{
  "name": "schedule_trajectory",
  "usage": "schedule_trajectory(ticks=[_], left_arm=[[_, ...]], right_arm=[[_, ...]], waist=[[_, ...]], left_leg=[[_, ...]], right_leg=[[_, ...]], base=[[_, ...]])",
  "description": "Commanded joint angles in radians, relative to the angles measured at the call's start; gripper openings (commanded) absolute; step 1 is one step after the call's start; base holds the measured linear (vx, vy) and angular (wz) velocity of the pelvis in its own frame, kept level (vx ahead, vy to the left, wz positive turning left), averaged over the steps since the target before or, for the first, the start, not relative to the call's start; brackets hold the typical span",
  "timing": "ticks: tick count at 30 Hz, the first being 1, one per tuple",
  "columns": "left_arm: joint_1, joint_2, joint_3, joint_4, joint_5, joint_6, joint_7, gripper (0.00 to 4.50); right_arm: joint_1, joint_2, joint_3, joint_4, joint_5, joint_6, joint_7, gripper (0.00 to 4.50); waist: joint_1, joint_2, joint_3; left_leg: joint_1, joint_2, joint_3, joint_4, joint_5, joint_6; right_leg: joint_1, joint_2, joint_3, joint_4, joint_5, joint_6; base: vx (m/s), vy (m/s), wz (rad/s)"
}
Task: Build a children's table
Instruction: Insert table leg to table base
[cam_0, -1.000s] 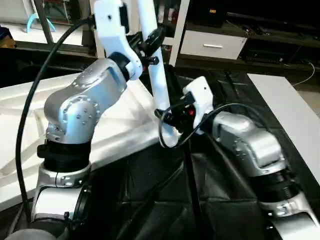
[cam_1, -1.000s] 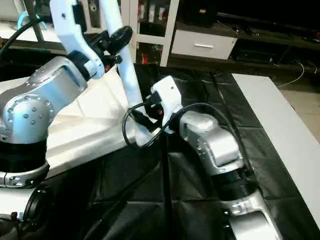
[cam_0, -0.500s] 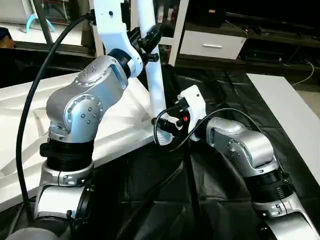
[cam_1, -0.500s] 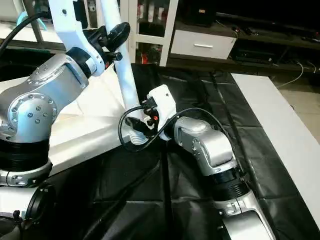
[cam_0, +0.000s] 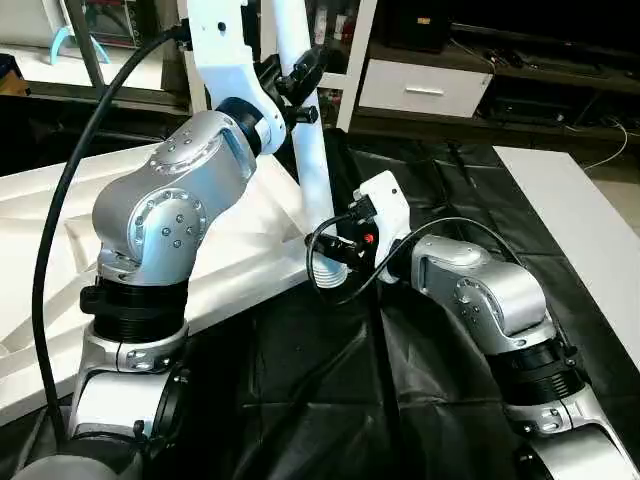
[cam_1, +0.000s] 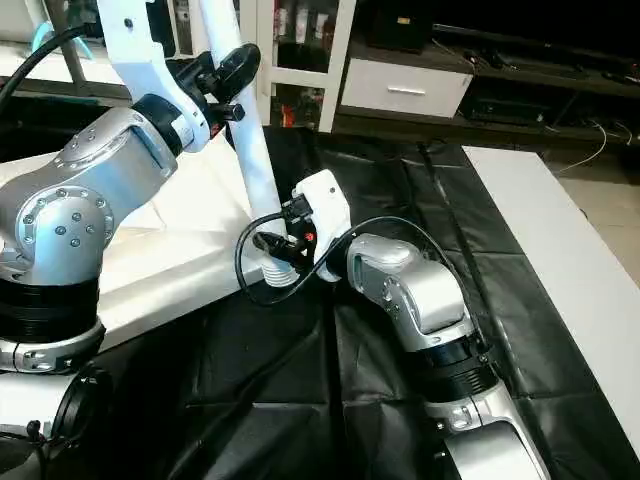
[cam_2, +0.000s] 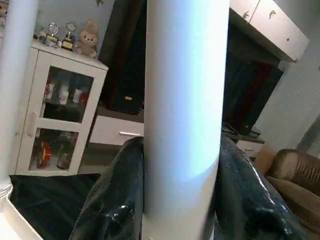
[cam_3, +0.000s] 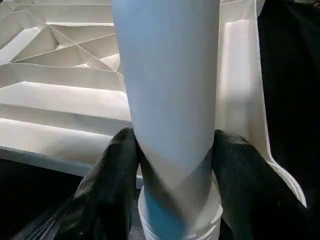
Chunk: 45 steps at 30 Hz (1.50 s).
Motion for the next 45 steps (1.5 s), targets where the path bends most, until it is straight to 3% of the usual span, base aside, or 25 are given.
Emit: schedule_trajectory(ticks=[1,8,9,10,11,12,13,14,18,19,22,25,29,30,31,33,34,35,37,38,39,40,41,43,45], left_arm=[[-0.026,0.000,0.003,-0.013,0.015,-0.012,0.011,1.60],[-0.026,-0.002,0.005,-0.014,0.017,-0.011,0.010,1.60],[-0.025,-0.008,0.009,-0.015,0.025,-0.007,0.006,2.16],[-0.006,0.008,0.098,-0.023,-0.062,0.033,-0.011,2.16],[-0.006,0.008,0.098,-0.023,-0.062,0.033,-0.011,2.30],[0.013,0.024,0.167,-0.028,-0.130,0.065,-0.025,2.30],[0.013,0.024,0.167,-0.028,-0.130,0.065,-0.025,2.36],[0.032,0.044,0.227,-0.032,-0.186,0.090,-0.035,2.59],[0.036,0.051,0.236,-0.028,-0.188,0.093,-0.039,2.73],[0.036,0.051,0.234,-0.027,-0.187,0.094,-0.040,3.00],[0.036,0.050,0.229,-0.029,-0.177,0.085,-0.057,3.12],[0.036,0.050,0.236,-0.025,-0.176,0.065,-0.069,3.54],[0.052,0.085,0.326,0.006,-0.216,-0.027,-0.196,3.86],[0.071,0.103,0.319,0.020,-0.197,-0.033,-0.216,3.89],[0.107,0.137,0.305,0.045,-0.162,-0.043,-0.252,3.89],[0.237,0.262,0.167,0.108,0.006,-0.097,-0.369,3.89],[0.259,0.276,0.139,0.113,0.030,-0.108,-0.384,3.89],[0.299,0.301,0.088,0.123,0.075,-0.127,-0.413,3.89],[0.367,0.278,-0.001,0.043,0.071,-0.110,-0.454,3.89],[0.372,0.267,-0.008,0.026,0.061,-0.104,-0.457,3.89],[0.376,0.247,-0.015,0.005,0.049,-0.101,-0.466,3.89],[0.376,0.247,-0.015,0.005,0.049,-0.101,-0.466,3.89],[0.389,0.234,-0.090,0.002,0.090,-0.159,-0.513,3.89],[0.391,0.228,-0.128,0.014,0.124,-0.193,-0.518,3.89],[0.364,0.172,-0.089,0.027,0.121,-0.232,-0.505,3.89]], right_arm=[[-0.002,-0.009,-0.024,-0.001,-0.003,0.010,-0.008,1.90],[-0.002,-0.009,-0.025,-0.002,-0.002,0.012,-0.007,1.87],[-0.003,-0.007,-0.030,-0.004,0.000,0.020,-0.006,1.87],[0.007,-0.002,-0.118,-0.035,0.099,-0.003,0.057,1.87],[0.007,-0.002,-0.118,-0.035,0.099,-0.003,0.057,1.87],[0.014,-0.002,-0.190,-0.058,0.177,-0.021,0.107,1.87],[0.014,-0.002,-0.190,-0.058,0.177,-0.021,0.107,1.87],[0.019,-0.006,-0.257,-0.077,0.247,-0.041,0.154,1.86],[0.017,-0.009,-0.270,-0.079,0.260,-0.048,0.167,1.85],[0.017,-0.009,-0.269,-0.079,0.259,-0.049,0.168,1.85],[0.019,-0.011,-0.265,-0.090,0.270,-0.047,0.185,1.85],[0.022,-0.022,-0.272,-0.098,0.286,-0.039,0.206,1.85],[0.032,-0.098,-0.380,-0.122,0.455,0.058,0.331,1.85],[0.034,-0.113,-0.403,-0.121,0.499,0.091,0.350,1.85],[0.039,-0.140,-0.445,-0.118,0.580,0.152,0.386,1.85],[0.059,-0.222,-0.541,-0.095,0.785,0.308,0.488,1.84],[0.062,-0.231,-0.554,-0.089,0.808,0.325,0.499,1.84],[0.067,-0.249,-0.578,-0.078,0.853,0.356,0.519,1.84],[0.075,-0.266,-0.623,-0.049,0.921,0.379,0.527,1.84],[0.075,-0.266,-0.630,-0.045,0.935,0.382,0.523,1.84],[0.074,-0.265,-0.641,-0.039,0.966,0.387,0.513,1.84],[0.074,-0.265,-0.641,-0.039,0.966,0.387,0.513,1.84],[0.072,-0.258,-0.661,-0.029,1.042,0.408,0.479,1.84],[0.080,-0.262,-0.660,-0.035,1.065,0.423,0.470,1.84],[0.099,-0.267,-0.632,-0.073,1.010,0.424,0.472,1.84]], waist=[[-0.001,0.018,-0.097],[-0.002,0.019,-0.096],[-0.002,0.019,-0.097],[-0.002,0.018,-0.096],[-0.001,0.018,-0.098],[-0.001,0.016,-0.097],[0.000,0.016,-0.097],[-0.001,0.017,-0.096],[0.003,0.023,-0.099],[0.004,0.023,-0.099],[0.006,0.020,-0.098],[0.005,0.018,-0.098],[0.009,0.015,-0.099],[0.009,0.015,-0.099],[0.009,0.026,-0.099],[0.007,0.022,-0.097],[0.007,0.022,-0.098],[0.008,0.031,-0.098],[0.010,0.039,-0.102],[0.014,0.040,-0.102],[0.020,0.039,-0.100],[0.021,0.037,-0.099],[0.023,0.033,-0.095],[0.023,0.030,-0.093],[0.022,0.029,-0.092]], left_leg=[[0.013,-0.030,0.021,-0.030,0.245,-0.076],[0.013,-0.030,0.021,-0.031,0.238,-0.077],[0.013,-0.029,0.021,-0.031,0.239,-0.076],[0.014,-0.029,0.021,-0.030,0.241,-0.074],[0.012,-0.031,0.023,-0.029,0.230,-0.073],[0.010,-0.032,0.022,-0.031,0.211,-0.071],[0.010,-0.032,0.022,-0.031,0.199,-0.070],[0.011,-0.031,0.021,-0.031,0.204,-0.068],[0.016,-0.028,0.022,-0.026,0.261,-0.052],[0.017,-0.028,0.022,-0.026,0.263,-0.051],[0.014,-0.028,0.021,-0.031,0.246,-0.062],[0.011,-0.030,0.021,-0.031,0.244,-0.063],[0.008,-0.035,0.022,-0.029,0.237,-0.045],[0.008,-0.034,0.022,-0.029,0.235,-0.043],[0.008,-0.035,0.021,-0.029,0.234,-0.042],[0.012,-0.032,0.020,-0.034,0.208,-0.031],[0.012,-0.028,0.019,-0.038,0.194,-0.025],[0.012,-0.025,0.019,-0.037,0.192,-0.018],[0.015,-0.016,0.018,-0.035,0.189,-0.021],[0.015,-0.013,0.019,-0.034,0.180,-0.031],[0.015,-0.012,0.020,-0.035,0.178,-0.040],[0.015,-0.013,0.021,-0.035,0.176,-0.042],[0.012,-0.015,0.020,-0.038,0.161,-0.042],[0.010,-0.018,0.021,-0.039,0.135,-0.040],[0.006,-0.021,0.022,-0.039,0.131,-0.035]], right_leg=[[0.084,-0.059,0.038,-0.019,0.797,-0.083],[0.083,-0.060,0.038,-0.020,0.795,-0.082],[0.084,-0.059,0.038,-0.020,0.796,-0.082],[0.083,-0.060,0.037,-0.020,0.796,-0.083],[0.085,-0.060,0.039,-0.016,0.809,-0.087],[0.086,-0.060,0.039,-0.018,0.813,-0.087],[0.085,-0.061,0.039,-0.018,0.813,-0.088],[0.084,-0.057,0.038,-0.021,0.799,-0.085],[0.077,-0.055,0.034,-0.017,0.809,-0.091],[0.076,-0.056,0.034,-0.017,0.803,-0.095],[0.079,-0.062,0.034,-0.021,0.766,-0.112],[0.082,-0.061,0.035,-0.022,0.767,-0.110],[0.091,-0.055,0.037,-0.020,0.817,-0.089],[0.089,-0.055,0.036,-0.020,0.823,-0.084],[0.085,-0.056,0.035,-0.019,0.818,-0.084],[0.085,-0.055,0.035,-0.028,0.785,-0.068],[0.086,-0.055,0.036,-0.028,0.758,-0.040],[0.079,-0.062,0.033,-0.030,0.743,-0.033],[0.071,-0.071,0.031,-0.026,0.720,-0.074],[0.067,-0.074,0.029,-0.027,0.695,-0.120],[0.067,-0.076,0.028,-0.029,0.666,-0.159],[0.068,-0.076,0.029,-0.030,0.658,-0.173],[0.071,-0.078,0.032,-0.036,0.632,-0.189],[0.074,-0.077,0.034,-0.039,0.595,-0.185],[0.075,-0.076,0.036,-0.042,0.570,-0.165]], base=[[0.000,0.000,0.00],[0.000,0.000,0.00],[0.000,0.000,0.00],[0.000,0.000,0.00],[0.000,0.000,0.00],[0.000,0.000,0.00],[0.000,0.000,0.00],[0.000,0.000,0.00],[0.000,0.000,0.00],[0.000,0.000,0.00],[0.000,0.000,0.00],[0.000,0.000,0.00],[0.000,0.000,0.00],[0.000,0.000,0.00],[0.000,0.000,0.00],[0.000,0.000,0.00],[0.000,0.000,0.00],[0.000,0.000,0.00],[0.000,0.000,0.00],[0.000,0.000,0.00],[0.000,0.000,0.00],[0.000,0.000,0.00],[0.000,0.000,0.00],[0.000,0.000,0.00],[0.000,0.000,0.00]])
